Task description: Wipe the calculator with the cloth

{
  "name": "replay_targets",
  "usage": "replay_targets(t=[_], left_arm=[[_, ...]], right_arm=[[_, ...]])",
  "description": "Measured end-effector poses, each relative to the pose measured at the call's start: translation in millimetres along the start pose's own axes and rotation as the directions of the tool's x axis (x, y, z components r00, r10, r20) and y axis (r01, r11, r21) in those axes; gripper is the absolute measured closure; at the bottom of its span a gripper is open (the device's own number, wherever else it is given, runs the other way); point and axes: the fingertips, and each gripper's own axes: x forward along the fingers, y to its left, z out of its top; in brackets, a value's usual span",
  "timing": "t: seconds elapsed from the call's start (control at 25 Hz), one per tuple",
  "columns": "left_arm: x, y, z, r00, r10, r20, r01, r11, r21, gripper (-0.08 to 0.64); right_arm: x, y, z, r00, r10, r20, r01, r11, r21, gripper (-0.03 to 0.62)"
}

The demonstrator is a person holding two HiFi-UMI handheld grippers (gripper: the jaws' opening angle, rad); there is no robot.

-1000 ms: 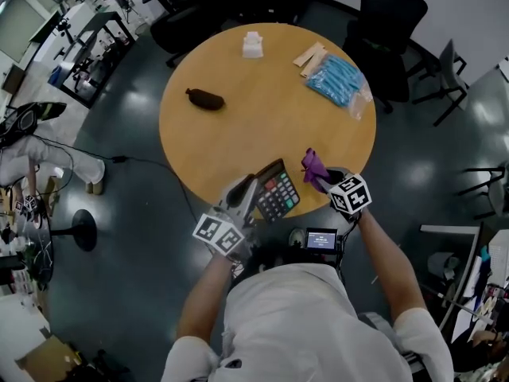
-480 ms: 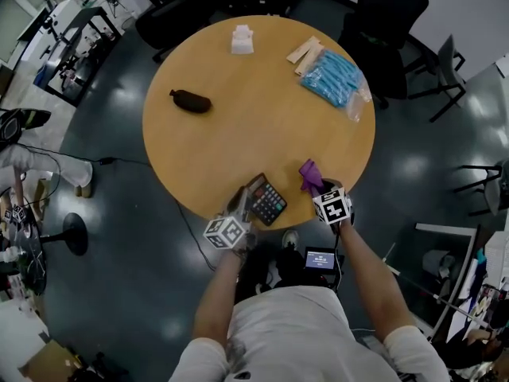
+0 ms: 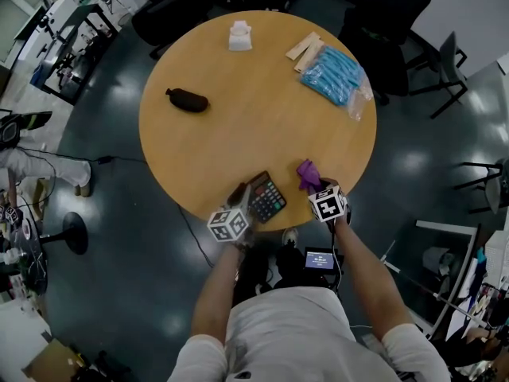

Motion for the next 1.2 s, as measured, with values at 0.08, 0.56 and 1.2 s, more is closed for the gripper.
replay_targets(t=[0.08,0.56,1.2], left_arm=[[-1,5,-1,1.0,0.027,-0.014,-0.027,0.999,0.018,0.472],[-24,37,33,0.974,0.219,0.059,-0.226,0.953,0.203,0.462],[-103,-40,93,0.972,0.115,0.205,-0.171,0.944,0.282,0.462]], right_arm=[[3,2,1,1.0,-0.001,-0.009,0.001,1.0,0.0,0.505],[22,16,-1,0.998,-0.008,-0.068,0.005,0.999,-0.044,0.505],[-6,30,20,0.998,0.0,0.06,0.005,0.997,-0.076,0.391]])
